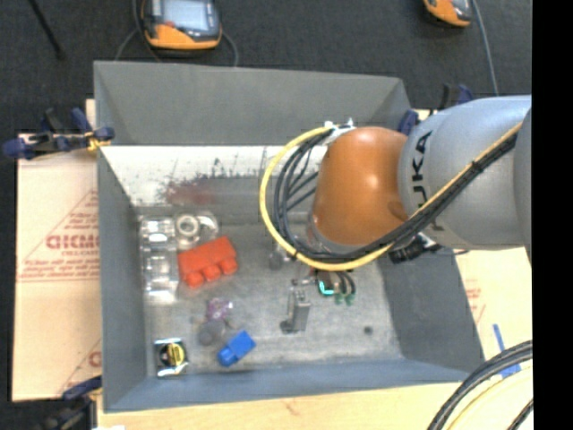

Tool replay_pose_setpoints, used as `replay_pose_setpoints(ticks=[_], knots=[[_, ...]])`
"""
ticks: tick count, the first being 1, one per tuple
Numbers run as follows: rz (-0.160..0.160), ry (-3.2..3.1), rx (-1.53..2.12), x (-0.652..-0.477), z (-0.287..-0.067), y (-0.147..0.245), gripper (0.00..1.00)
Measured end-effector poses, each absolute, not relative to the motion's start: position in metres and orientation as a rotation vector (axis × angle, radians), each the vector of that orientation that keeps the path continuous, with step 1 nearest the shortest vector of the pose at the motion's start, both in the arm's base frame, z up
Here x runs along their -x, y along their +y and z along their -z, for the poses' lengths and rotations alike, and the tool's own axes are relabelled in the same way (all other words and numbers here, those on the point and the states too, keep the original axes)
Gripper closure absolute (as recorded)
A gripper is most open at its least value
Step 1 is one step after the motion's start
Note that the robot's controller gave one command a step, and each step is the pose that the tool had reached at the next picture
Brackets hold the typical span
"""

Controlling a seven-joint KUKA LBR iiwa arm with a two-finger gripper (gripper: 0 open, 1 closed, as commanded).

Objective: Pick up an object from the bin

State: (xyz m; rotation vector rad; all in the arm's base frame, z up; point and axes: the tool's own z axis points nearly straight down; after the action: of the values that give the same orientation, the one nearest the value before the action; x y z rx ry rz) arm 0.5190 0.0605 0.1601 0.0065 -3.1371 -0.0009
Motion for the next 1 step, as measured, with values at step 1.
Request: replay_pose_setpoints(ticks=[1], knots=[[0.002, -3.133, -0.145, -0.4933, -0.0913, 0.1184, 0.00]])
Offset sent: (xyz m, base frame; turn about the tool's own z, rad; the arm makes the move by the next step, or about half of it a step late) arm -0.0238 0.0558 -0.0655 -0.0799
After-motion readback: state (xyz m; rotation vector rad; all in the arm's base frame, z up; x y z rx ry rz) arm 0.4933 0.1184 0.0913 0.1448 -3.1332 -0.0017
